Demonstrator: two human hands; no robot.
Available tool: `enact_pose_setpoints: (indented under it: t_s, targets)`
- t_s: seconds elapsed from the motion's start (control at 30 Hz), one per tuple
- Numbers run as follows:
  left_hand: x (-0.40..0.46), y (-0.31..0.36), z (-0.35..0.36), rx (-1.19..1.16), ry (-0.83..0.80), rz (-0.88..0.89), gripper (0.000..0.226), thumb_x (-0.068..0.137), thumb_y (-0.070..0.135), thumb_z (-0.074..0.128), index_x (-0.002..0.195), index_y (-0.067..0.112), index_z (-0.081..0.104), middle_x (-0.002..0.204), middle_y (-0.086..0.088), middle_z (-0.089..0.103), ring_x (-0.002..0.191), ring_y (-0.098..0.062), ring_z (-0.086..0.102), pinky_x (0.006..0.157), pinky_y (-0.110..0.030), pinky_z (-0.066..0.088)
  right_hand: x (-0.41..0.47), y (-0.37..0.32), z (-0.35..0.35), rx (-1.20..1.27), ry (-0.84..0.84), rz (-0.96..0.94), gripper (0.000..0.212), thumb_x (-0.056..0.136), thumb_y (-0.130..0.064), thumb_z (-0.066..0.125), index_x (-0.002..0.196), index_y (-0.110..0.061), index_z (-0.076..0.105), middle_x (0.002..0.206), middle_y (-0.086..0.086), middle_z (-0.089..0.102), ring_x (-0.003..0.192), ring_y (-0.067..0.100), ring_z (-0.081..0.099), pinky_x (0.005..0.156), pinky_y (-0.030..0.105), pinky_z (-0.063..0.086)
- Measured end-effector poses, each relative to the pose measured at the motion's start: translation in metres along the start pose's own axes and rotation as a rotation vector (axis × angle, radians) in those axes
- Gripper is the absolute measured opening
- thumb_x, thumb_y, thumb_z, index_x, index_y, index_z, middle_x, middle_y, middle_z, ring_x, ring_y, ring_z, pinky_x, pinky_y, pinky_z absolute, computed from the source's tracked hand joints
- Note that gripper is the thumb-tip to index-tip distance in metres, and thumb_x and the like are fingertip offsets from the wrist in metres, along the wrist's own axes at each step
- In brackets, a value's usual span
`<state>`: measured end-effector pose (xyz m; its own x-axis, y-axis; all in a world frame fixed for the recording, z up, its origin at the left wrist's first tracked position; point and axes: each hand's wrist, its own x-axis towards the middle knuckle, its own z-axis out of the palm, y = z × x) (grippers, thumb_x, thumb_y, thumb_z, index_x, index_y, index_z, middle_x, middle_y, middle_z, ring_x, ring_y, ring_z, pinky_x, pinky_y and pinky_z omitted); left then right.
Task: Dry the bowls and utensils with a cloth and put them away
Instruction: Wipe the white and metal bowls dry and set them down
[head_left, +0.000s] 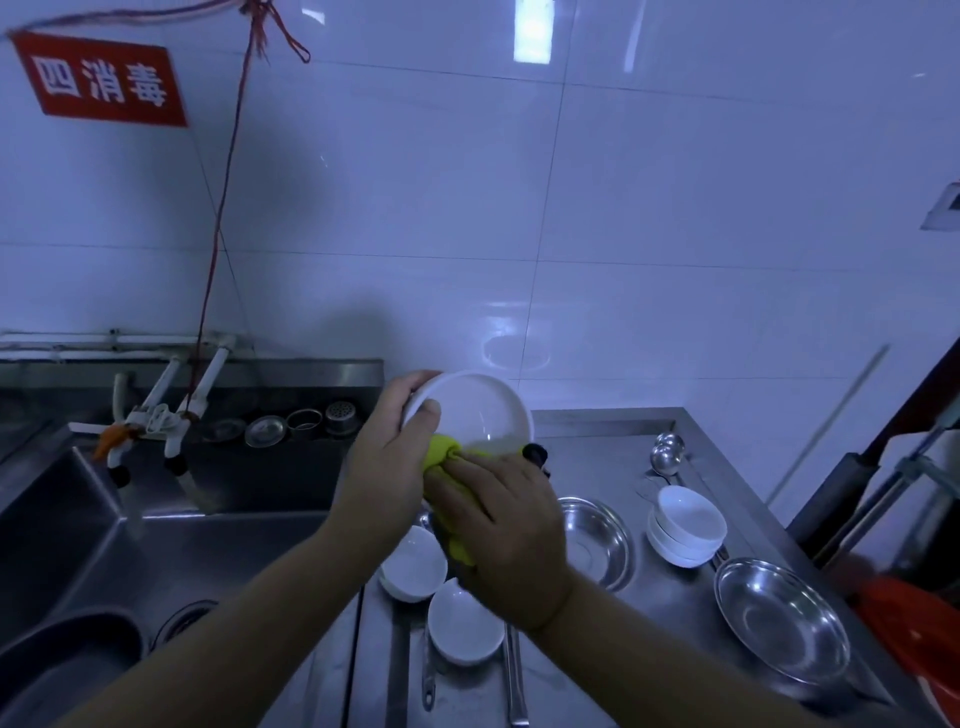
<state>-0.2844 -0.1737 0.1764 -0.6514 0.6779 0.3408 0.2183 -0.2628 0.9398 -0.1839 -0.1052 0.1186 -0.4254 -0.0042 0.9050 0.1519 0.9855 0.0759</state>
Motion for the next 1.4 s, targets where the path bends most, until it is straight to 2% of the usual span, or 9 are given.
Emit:
enact_pose_setpoints:
  t_s: [0.13,0.4,0.53,0.63,0.73,0.9,1.13,1.23,1.4]
  targets:
    - [-0.001,0.002,0.008,-0.069,-0.003,0.002,0.028,0.098,0.009,0.041,0.1,0.032,0.056,0.098,0.011,0.062,0.079,0.01,0.06,0.064,-0.006,0.046,-0.001,-0.018,0.011,-0.007,0.054,0.123,0.032,0.076,-0.015,0.077,0.106,-0.007,0.072,0.106,0.01,0.071,0.096,0.024,0.067,0.081,0.034,0.048]
    - [0.033,0.033,-0.03,0.342,-0.609,-0.114,0.024,0.096,0.023,0.048,0.111,0.038,0.058,0.106,0.013,0.065,0.09,0.001,0.063,0.073,-0.014,0.051,0.0,0.05,-0.013,-0.007,-0.082,-0.507,0.019,0.086,-0.016,0.072,0.104,-0.013,0.069,0.099,0.013,0.072,0.086,0.029,0.067,0.075,0.039,0.053]
    - [0.027,0.018,-0.02,0.07,-0.384,-0.157,0.023,0.089,0.025,0.059,0.111,0.026,0.064,0.102,0.001,0.071,0.094,-0.017,0.068,0.079,-0.03,0.055,0.001,0.043,-0.007,-0.091,-0.075,-0.318,0.022,0.089,-0.014,0.068,0.11,-0.009,0.065,0.101,0.012,0.071,0.086,0.028,0.067,0.069,0.039,0.052]
    - [0.012,-0.001,-0.01,-0.021,-0.203,-0.167,0.019,0.095,0.022,0.05,0.109,0.025,0.062,0.099,0.001,0.07,0.091,-0.013,0.067,0.072,-0.022,0.052,-0.005,0.031,-0.001,-0.11,-0.077,-0.168,0.038,0.09,-0.018,0.064,0.126,-0.008,0.056,0.121,0.014,0.066,0.094,0.025,0.065,0.076,0.038,0.051]
    - [0.008,-0.007,-0.005,-0.02,-0.196,-0.11,0.021,0.097,0.023,0.046,0.113,0.026,0.059,0.104,0.003,0.068,0.095,-0.008,0.065,0.075,-0.019,0.051,-0.007,0.02,0.001,-0.105,-0.149,-0.091,0.041,0.093,-0.017,0.052,0.132,-0.009,0.056,0.136,0.009,0.057,0.111,0.025,0.06,0.086,0.037,0.046]
    - [0.014,-0.005,-0.004,-0.029,-0.241,-0.025,0.021,0.09,0.03,0.051,0.108,0.032,0.06,0.102,0.015,0.068,0.094,0.0,0.063,0.073,-0.013,0.049,-0.012,-0.002,0.006,-0.037,-0.116,0.059,0.037,0.097,-0.022,0.042,0.125,-0.013,0.064,0.131,0.005,0.061,0.118,0.025,0.059,0.09,0.037,0.044]
    - [0.035,0.009,-0.027,0.378,-0.658,-0.032,0.016,0.094,0.039,0.05,0.106,0.048,0.056,0.111,0.021,0.06,0.098,0.005,0.058,0.077,-0.014,0.049,-0.007,0.051,-0.017,-0.014,-0.186,-0.522,0.015,0.089,-0.015,0.068,0.102,-0.013,0.076,0.105,0.008,0.072,0.09,0.024,0.068,0.079,0.036,0.052]
    - [0.048,0.02,-0.03,0.434,-0.797,-0.13,0.024,0.09,0.043,0.054,0.113,0.043,0.059,0.113,0.015,0.063,0.1,-0.002,0.061,0.085,-0.024,0.051,-0.007,0.057,-0.016,-0.015,-0.197,-0.559,0.011,0.089,-0.013,0.068,0.097,-0.013,0.076,0.102,0.008,0.072,0.089,0.026,0.068,0.079,0.037,0.052]
    - [0.02,-0.005,-0.007,0.094,-0.346,-0.128,0.03,0.089,0.017,0.058,0.113,0.036,0.058,0.103,0.007,0.069,0.096,-0.014,0.066,0.075,-0.026,0.054,-0.011,0.042,-0.01,-0.135,-0.115,-0.203,0.025,0.097,-0.017,0.053,0.108,-0.01,0.073,0.107,0.008,0.071,0.092,0.025,0.068,0.078,0.036,0.05]
